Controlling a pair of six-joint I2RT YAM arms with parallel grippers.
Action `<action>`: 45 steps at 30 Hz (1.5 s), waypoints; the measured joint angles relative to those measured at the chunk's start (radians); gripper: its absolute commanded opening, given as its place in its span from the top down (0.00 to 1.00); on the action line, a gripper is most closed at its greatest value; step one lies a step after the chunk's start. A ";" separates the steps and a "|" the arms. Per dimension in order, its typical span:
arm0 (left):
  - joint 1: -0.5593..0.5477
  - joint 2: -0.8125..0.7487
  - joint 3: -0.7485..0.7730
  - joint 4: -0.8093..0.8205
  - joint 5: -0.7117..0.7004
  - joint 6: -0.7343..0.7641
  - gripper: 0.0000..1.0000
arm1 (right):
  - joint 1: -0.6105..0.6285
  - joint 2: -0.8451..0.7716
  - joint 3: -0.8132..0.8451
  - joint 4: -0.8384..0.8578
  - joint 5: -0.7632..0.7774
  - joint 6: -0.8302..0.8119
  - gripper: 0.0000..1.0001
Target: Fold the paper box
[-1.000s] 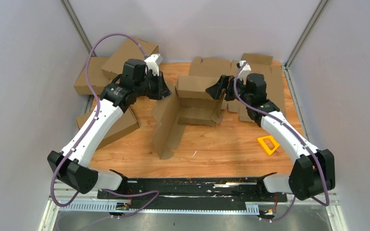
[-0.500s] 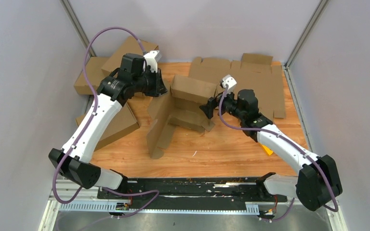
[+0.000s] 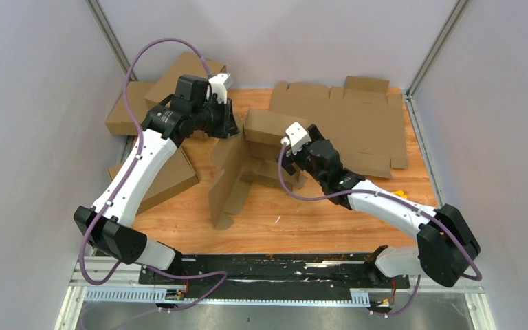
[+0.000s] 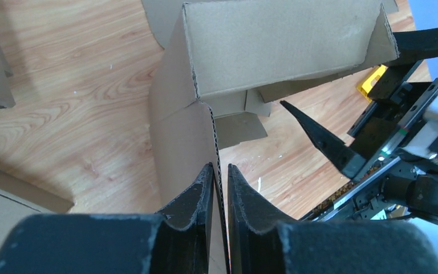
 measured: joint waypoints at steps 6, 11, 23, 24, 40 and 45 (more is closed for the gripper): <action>0.005 0.000 0.000 -0.019 -0.010 0.005 0.79 | 0.102 0.118 0.000 0.142 0.268 -0.184 0.05; 0.010 0.002 0.000 -0.021 -0.016 0.009 0.79 | 0.150 0.184 -0.050 0.360 0.457 -0.302 0.06; 0.004 0.002 -0.004 -0.018 0.035 0.008 0.79 | 0.169 0.085 -0.189 0.750 0.473 -0.240 0.05; 0.004 0.002 -0.005 -0.018 0.038 0.008 0.79 | 0.169 0.080 -0.189 0.764 0.467 -0.230 0.05; 0.000 0.000 -0.032 -0.012 0.029 0.008 0.79 | -0.033 -0.188 -0.143 0.366 -0.012 0.193 0.00; -0.002 -0.016 -0.045 -0.010 0.022 0.008 0.79 | -0.164 -0.205 -0.135 0.309 -0.240 0.387 0.00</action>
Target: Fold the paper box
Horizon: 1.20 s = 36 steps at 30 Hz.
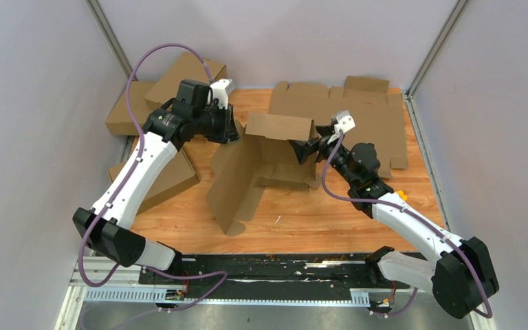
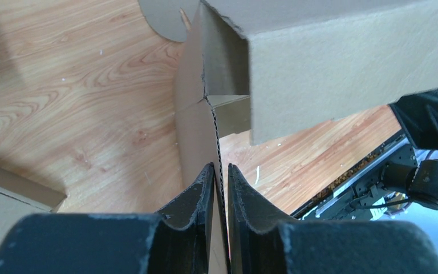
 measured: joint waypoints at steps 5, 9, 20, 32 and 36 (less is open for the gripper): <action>-0.002 -0.020 -0.003 -0.002 -0.035 0.000 0.79 | -0.007 -0.001 0.000 -0.082 -0.136 0.054 0.00; -0.002 -0.026 -0.003 -0.002 -0.050 0.000 0.79 | -0.007 -0.013 -0.003 -0.137 -0.181 0.061 0.00; -0.002 -0.030 -0.004 -0.002 -0.072 0.001 0.78 | -0.012 -0.102 -0.046 -0.142 -0.259 0.076 0.00; -0.002 -0.037 -0.017 -0.002 -0.072 0.005 0.78 | -0.154 -0.148 -0.105 -0.127 -0.299 0.354 0.00; -0.003 -0.040 -0.020 -0.002 -0.071 0.005 0.78 | -0.199 -0.137 -0.064 -0.163 -0.274 0.534 0.00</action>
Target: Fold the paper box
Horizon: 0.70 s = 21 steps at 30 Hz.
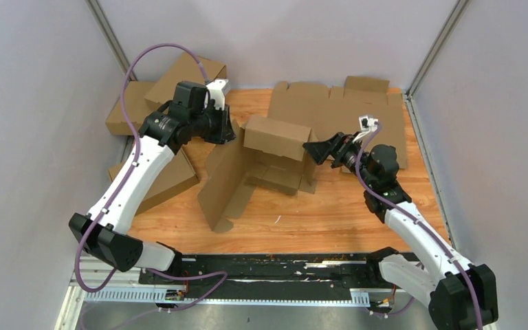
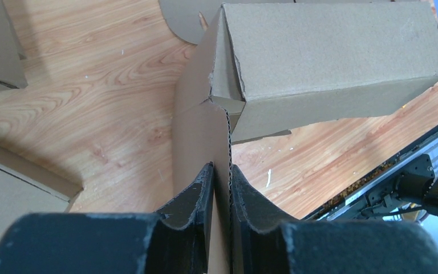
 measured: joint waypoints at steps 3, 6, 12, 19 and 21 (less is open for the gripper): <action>0.000 -0.001 0.000 0.000 0.000 0.003 0.78 | -0.003 0.015 0.048 -0.075 0.034 0.073 0.00; -0.001 -0.001 0.000 0.000 0.000 0.003 0.74 | -0.003 0.047 0.105 -0.151 0.073 0.107 0.01; -0.026 -0.007 -0.002 0.002 0.000 0.004 0.70 | 0.002 0.142 0.154 -0.192 0.059 0.187 0.10; -0.047 -0.009 -0.004 0.002 -0.021 0.011 0.68 | 0.076 0.244 0.208 -0.233 0.095 0.275 0.12; -0.048 -0.009 -0.006 0.005 -0.025 0.012 0.68 | 0.085 0.243 0.217 -0.255 0.117 0.292 0.12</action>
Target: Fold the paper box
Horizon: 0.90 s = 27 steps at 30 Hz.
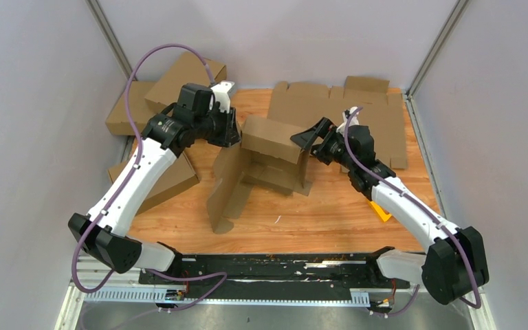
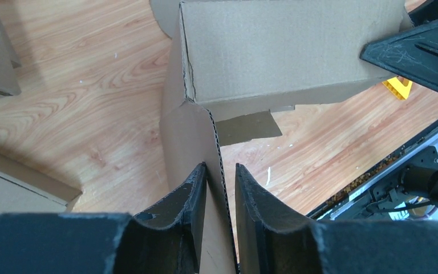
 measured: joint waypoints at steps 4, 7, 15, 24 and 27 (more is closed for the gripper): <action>-0.007 0.000 -0.002 0.004 0.002 0.003 0.68 | 0.013 -0.002 0.048 -0.097 0.062 0.037 0.10; -0.012 0.000 -0.002 0.004 0.006 0.003 0.66 | 0.022 -0.005 0.108 -0.203 0.113 0.043 0.09; -0.023 -0.016 -0.010 0.002 0.036 0.009 0.65 | 0.030 -0.125 0.146 -0.335 0.196 -0.063 0.22; -0.023 -0.045 -0.029 0.003 0.056 0.005 0.65 | 0.030 -0.172 0.145 -0.423 0.208 -0.069 0.24; -0.023 -0.054 -0.047 0.011 0.058 0.000 0.65 | 0.030 -0.176 0.145 -0.477 0.216 -0.066 0.28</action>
